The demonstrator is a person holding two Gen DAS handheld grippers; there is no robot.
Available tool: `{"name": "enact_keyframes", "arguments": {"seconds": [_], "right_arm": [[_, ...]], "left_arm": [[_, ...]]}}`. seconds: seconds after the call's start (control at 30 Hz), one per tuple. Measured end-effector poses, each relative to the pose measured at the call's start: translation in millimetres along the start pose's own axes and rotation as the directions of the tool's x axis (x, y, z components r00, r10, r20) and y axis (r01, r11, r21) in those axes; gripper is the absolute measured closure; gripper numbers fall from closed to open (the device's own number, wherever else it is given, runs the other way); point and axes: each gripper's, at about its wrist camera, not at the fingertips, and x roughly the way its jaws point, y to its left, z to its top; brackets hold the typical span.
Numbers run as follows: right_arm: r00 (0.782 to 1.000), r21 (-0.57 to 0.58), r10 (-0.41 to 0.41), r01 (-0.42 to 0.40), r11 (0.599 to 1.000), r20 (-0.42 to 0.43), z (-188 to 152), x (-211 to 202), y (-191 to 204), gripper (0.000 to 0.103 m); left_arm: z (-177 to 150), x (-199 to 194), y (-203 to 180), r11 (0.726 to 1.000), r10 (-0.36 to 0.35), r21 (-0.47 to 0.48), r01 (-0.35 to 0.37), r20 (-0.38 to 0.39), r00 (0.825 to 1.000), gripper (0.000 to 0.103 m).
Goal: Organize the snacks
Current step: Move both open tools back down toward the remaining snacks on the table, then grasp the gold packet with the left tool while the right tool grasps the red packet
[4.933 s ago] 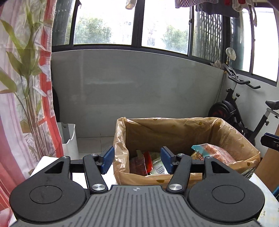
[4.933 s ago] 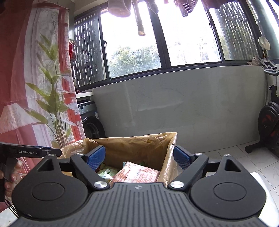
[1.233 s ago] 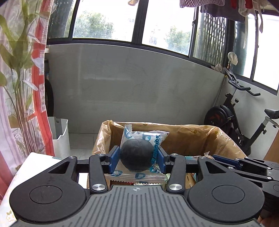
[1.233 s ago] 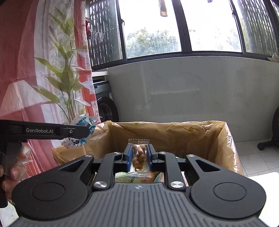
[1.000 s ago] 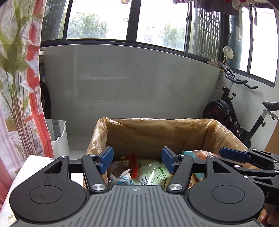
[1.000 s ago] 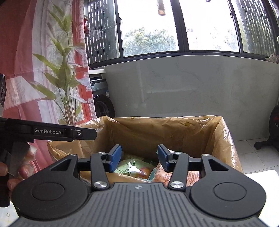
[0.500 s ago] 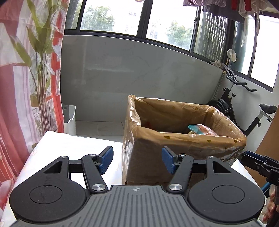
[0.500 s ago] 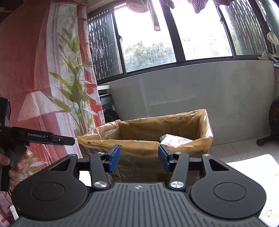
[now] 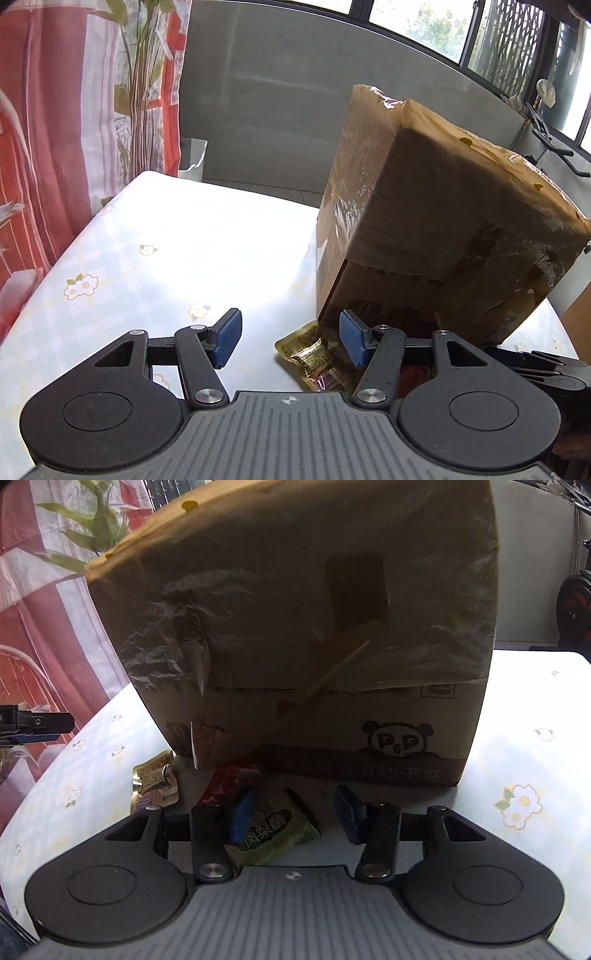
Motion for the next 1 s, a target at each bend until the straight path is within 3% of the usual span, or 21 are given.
{"name": "enact_keyframes", "arguments": {"seconds": [0.13,0.27,0.43,0.57,0.8,0.9,1.0], "right_arm": [[0.999,-0.013,-0.029,0.029,0.999,-0.017,4,21,6,0.041],[0.997,-0.086,-0.066,0.061,0.994,-0.050,0,35,12,0.039],[0.994,-0.162,-0.061,0.046,0.986,-0.090,-14,33,18,0.036],[0.995,-0.253,-0.074,0.055,0.966,-0.067,-30,22,24,0.032],[0.990,-0.180,-0.135,0.126,0.976,-0.040,-39,2,-8,0.029],[0.987,-0.167,-0.157,0.149,0.975,-0.039,-39,-2,-16,0.029],[0.984,-0.150,-0.172,0.163,0.975,-0.046,-37,-4,-19,0.029]], "left_arm": [[-9,12,1,1.000,0.005,-0.019,-0.006,-0.039,0.999,0.044],[-18,28,-5,1.000,0.014,-0.009,-0.014,-0.077,0.997,0.044],[-24,46,-13,1.000,0.015,-0.003,-0.016,-0.112,0.994,0.044],[-25,57,-19,1.000,0.025,0.005,-0.024,-0.113,0.993,0.043],[-28,78,-33,0.999,0.054,0.014,-0.052,-0.133,0.990,0.037],[-31,84,-46,0.991,0.122,0.071,-0.114,-0.117,0.986,0.034],[-33,83,-49,0.990,0.137,0.056,-0.131,-0.111,0.984,0.032]]}}
